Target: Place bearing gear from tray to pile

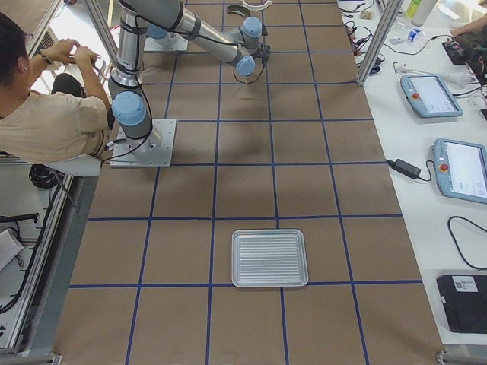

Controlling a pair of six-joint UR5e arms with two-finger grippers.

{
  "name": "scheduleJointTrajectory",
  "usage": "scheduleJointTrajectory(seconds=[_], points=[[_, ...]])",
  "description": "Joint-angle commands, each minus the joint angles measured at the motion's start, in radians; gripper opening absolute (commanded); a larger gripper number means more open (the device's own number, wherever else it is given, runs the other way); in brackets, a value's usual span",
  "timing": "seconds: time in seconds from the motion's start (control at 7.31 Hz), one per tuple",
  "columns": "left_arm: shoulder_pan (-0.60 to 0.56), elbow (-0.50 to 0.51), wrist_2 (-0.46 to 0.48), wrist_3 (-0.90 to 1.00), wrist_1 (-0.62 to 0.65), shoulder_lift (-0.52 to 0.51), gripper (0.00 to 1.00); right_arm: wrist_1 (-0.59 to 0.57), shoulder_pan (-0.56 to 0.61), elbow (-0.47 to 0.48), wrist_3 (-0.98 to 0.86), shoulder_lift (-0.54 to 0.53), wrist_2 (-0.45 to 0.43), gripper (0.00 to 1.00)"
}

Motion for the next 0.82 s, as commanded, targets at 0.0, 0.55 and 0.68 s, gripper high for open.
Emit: scheduleJointTrajectory(seconds=[0.0, 0.55, 0.68], points=[[0.000, -0.002, 0.000, 0.000, -0.001, -0.001, 1.00, 0.052, -0.039, -0.023, -0.006, -0.058, -0.010, 1.00], [-0.147, -0.187, -0.040, -0.150, 0.299, -0.094, 1.00, 0.575, -0.293, -0.145, -0.344, -0.294, -0.139, 1.00], [-0.204, -0.245, -0.043, -0.240, 0.397, -0.131, 1.00, 0.634, -0.330, -0.164, -0.388, -0.328, -0.159, 1.00]])
